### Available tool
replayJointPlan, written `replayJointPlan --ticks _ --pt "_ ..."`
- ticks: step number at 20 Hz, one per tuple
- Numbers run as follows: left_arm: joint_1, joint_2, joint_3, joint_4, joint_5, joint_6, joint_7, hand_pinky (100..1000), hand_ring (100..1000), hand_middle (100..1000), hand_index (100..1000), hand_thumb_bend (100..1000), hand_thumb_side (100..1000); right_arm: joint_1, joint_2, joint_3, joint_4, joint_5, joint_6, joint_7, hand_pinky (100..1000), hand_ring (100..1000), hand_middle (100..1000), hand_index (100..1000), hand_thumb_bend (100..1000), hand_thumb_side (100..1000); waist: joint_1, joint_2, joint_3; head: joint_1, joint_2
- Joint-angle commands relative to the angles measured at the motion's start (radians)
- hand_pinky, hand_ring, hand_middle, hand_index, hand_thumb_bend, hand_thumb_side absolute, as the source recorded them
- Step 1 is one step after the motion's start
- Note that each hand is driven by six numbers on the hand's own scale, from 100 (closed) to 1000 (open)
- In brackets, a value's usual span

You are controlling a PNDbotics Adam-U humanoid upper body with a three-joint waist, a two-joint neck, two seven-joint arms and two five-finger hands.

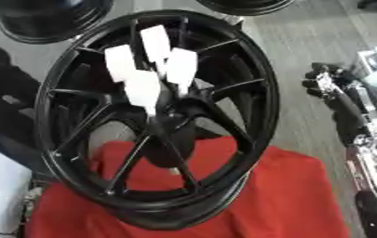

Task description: Pull the pin out of the wheel hub.

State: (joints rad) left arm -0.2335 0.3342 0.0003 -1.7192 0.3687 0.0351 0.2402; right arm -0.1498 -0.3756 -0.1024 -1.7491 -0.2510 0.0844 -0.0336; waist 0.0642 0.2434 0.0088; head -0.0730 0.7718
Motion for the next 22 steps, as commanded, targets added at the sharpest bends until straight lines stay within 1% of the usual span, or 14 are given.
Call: replayJointPlan --ticks 1,3,6,9,11,12,13,14,17,18,19,22 --pt "-0.019 0.031 0.015 -0.029 -0.011 -0.003 0.008 732 817 751 801 145 844 -0.010 -0.033 -0.014 -0.026 0.003 -0.005 -0.007 818 730 661 764 136 513 0.001 -0.007 -0.004 -0.017 -0.002" --pt "-0.028 0.048 0.015 -0.038 -0.016 0.000 0.009 732 816 751 801 137 839 -0.007 -0.035 -0.017 -0.028 0.005 -0.005 -0.011 818 730 661 764 133 514 0.003 -0.005 -0.008 -0.028 -0.002" --pt "-0.058 0.095 0.010 -0.066 -0.030 0.001 0.003 733 817 751 801 105 806 -0.003 -0.037 -0.017 -0.030 0.008 -0.006 -0.012 818 730 661 764 134 515 0.006 -0.005 -0.008 -0.036 -0.002" --pt "-0.092 0.141 0.003 -0.095 -0.038 0.006 -0.005 734 818 752 801 100 785 -0.006 -0.042 -0.015 -0.035 0.008 -0.008 -0.011 819 731 662 764 133 509 0.005 -0.005 -0.009 -0.033 -0.002" --pt "-0.105 0.161 -0.002 -0.113 -0.038 0.009 -0.010 734 818 752 801 100 782 -0.015 -0.057 -0.014 -0.047 0.000 -0.013 -0.011 819 732 663 764 131 503 0.003 -0.006 -0.010 -0.028 -0.002" --pt "-0.108 0.167 -0.004 -0.118 -0.038 0.011 -0.011 735 819 753 801 100 780 -0.021 -0.067 -0.013 -0.055 -0.006 -0.017 -0.011 819 736 666 766 127 484 0.002 -0.007 -0.010 -0.028 -0.002" --pt "-0.110 0.174 -0.007 -0.123 -0.037 0.013 -0.015 735 819 753 802 100 780 -0.033 -0.088 -0.011 -0.072 -0.015 -0.025 -0.011 819 736 667 766 126 481 -0.001 -0.009 -0.012 -0.027 -0.002" --pt "-0.110 0.179 -0.009 -0.127 -0.037 0.015 -0.017 735 819 753 802 100 782 -0.048 -0.112 -0.007 -0.092 -0.026 -0.034 -0.010 820 741 673 770 127 457 -0.005 -0.011 -0.014 -0.027 -0.002" --pt "-0.102 0.185 -0.012 -0.133 -0.033 0.021 -0.020 735 820 754 802 100 785 -0.108 -0.211 0.014 -0.170 -0.066 -0.055 0.006 824 754 689 782 145 422 -0.015 -0.016 -0.020 -0.027 -0.002" --pt "-0.098 0.187 -0.012 -0.134 -0.033 0.022 -0.020 735 821 755 802 100 785 -0.132 -0.247 0.025 -0.196 -0.079 -0.058 0.017 826 761 694 791 317 511 -0.018 -0.018 -0.021 -0.027 -0.002" --pt "-0.095 0.188 -0.012 -0.134 -0.032 0.023 -0.019 735 821 754 803 100 786 -0.156 -0.282 0.037 -0.221 -0.088 -0.058 0.031 827 763 703 796 164 415 -0.020 -0.020 -0.022 -0.027 -0.002" --pt "-0.079 0.188 -0.007 -0.134 -0.028 0.025 -0.012 734 821 754 802 100 791 -0.250 -0.383 0.077 -0.247 -0.111 -0.060 0.084 836 775 720 816 197 411 -0.026 -0.025 -0.026 -0.025 -0.002"
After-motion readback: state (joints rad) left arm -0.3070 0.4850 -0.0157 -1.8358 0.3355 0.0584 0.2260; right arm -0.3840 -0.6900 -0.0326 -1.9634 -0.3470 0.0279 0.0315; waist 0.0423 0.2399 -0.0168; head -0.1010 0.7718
